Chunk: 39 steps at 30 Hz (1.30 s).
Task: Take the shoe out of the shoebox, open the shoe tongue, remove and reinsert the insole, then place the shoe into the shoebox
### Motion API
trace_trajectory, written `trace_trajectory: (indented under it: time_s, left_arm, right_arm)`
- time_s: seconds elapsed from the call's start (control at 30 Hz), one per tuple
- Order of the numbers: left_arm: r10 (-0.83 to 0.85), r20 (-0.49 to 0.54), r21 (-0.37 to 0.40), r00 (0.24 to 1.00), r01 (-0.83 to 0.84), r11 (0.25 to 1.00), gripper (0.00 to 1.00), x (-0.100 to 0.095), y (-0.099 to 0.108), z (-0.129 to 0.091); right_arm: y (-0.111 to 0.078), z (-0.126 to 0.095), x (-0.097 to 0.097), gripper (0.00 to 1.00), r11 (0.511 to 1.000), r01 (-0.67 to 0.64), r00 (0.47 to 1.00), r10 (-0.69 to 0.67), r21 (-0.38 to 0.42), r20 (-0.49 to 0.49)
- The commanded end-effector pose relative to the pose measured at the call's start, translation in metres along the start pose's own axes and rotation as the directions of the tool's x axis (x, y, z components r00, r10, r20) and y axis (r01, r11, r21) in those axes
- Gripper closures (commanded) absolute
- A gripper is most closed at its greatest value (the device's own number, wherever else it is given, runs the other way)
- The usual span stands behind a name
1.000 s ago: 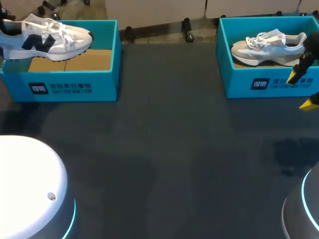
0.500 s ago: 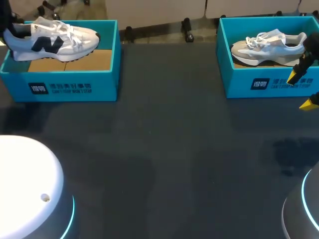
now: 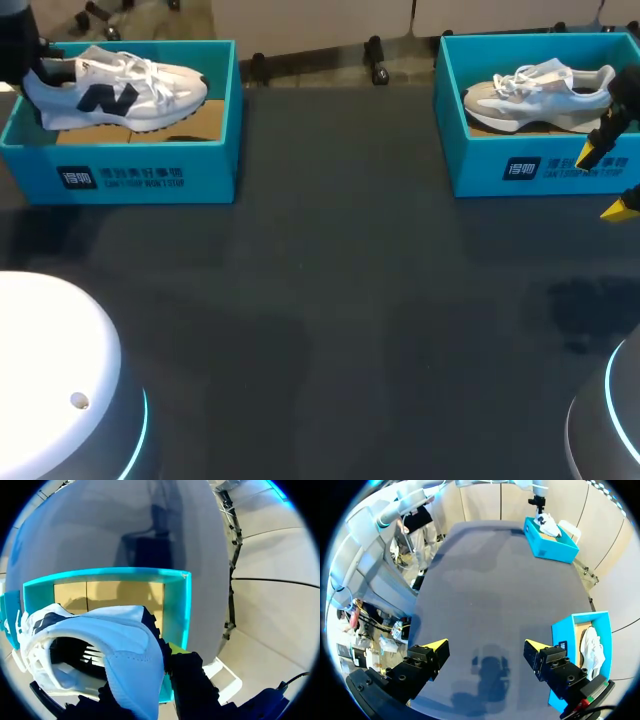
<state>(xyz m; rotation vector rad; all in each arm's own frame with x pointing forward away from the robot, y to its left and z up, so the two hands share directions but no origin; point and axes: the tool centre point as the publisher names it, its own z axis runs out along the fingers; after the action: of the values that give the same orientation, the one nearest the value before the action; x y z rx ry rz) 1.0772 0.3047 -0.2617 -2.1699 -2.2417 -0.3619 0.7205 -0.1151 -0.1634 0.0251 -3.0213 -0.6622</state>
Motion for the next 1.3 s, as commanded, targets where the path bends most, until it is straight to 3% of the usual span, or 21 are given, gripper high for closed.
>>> trace_trajectory:
  time_s: [0.03,0.63,1.3]
  left_arm:
    - [-0.004,-0.005,0.003,1.0,0.004,1.0,1.0,-0.005,0.005,0.012]
    - [0.006,0.006,0.007,1.0,-0.006,1.0,1.0,-0.015,0.009,0.045]
    - [0.03,-0.007,0.046,1.0,-0.029,0.999,1.0,-0.01,-0.008,0.076]
  right_arm:
    - [0.0,0.001,-0.001,0.0,1.0,-0.001,1.0,0.001,0.003,-0.002]
    - [0.0,0.001,-0.001,0.0,1.0,-0.001,1.0,0.001,0.003,-0.002]
    - [0.0,0.001,-0.001,0.0,1.0,-0.001,1.0,0.001,0.003,-0.002]
